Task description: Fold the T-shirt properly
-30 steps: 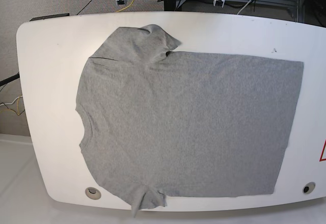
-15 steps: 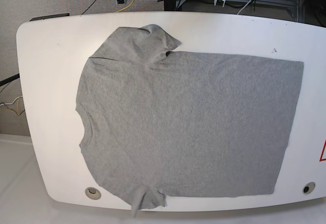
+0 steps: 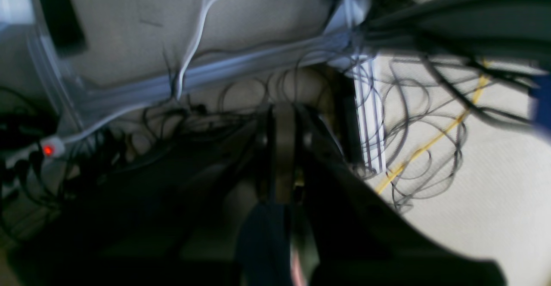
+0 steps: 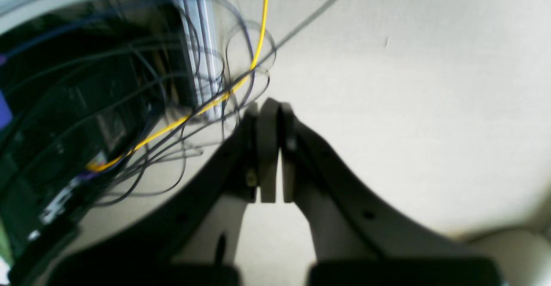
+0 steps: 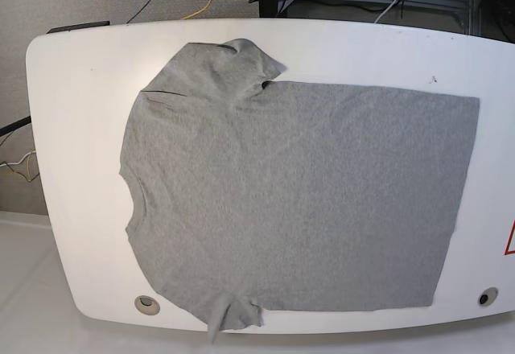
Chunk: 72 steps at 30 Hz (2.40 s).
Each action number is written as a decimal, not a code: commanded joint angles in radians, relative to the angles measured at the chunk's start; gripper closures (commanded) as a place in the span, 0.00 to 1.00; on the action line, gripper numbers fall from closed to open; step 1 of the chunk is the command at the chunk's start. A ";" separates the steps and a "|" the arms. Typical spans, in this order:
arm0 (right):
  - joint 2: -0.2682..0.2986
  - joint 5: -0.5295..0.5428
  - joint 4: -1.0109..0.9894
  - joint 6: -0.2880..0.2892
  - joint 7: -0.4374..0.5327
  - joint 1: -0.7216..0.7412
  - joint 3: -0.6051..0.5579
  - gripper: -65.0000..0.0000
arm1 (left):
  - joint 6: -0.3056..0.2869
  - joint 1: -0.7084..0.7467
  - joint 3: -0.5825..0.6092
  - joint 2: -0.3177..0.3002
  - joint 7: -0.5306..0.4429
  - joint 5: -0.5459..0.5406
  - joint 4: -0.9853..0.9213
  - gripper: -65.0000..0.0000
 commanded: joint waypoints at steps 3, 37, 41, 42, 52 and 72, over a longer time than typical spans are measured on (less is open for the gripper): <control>0.006 0.007 0.041 0.004 0.022 -0.029 0.002 1.00 | -0.002 0.069 -0.005 -0.014 -0.018 -0.005 0.069 1.00; 0.003 0.015 0.319 0.008 0.011 -0.301 -0.017 1.00 | -0.004 0.261 0.005 -0.069 0.048 -0.021 0.282 1.00; 0.020 0.023 0.384 0.010 0.016 -0.341 -0.013 1.00 | -0.003 0.303 0.000 -0.084 0.062 -0.020 0.370 1.00; 0.024 0.023 0.402 0.009 0.016 -0.353 -0.013 1.00 | -0.004 0.315 -0.001 -0.088 0.066 -0.021 0.393 1.00; 0.062 0.030 0.626 0.009 -0.007 -0.513 -0.006 1.00 | 0.000 0.440 0.008 -0.135 0.063 -0.024 0.573 1.00; 0.113 0.037 1.037 0.010 -0.034 -0.770 0.095 1.00 | 0.002 0.643 -0.017 -0.195 0.163 -0.024 1.007 1.00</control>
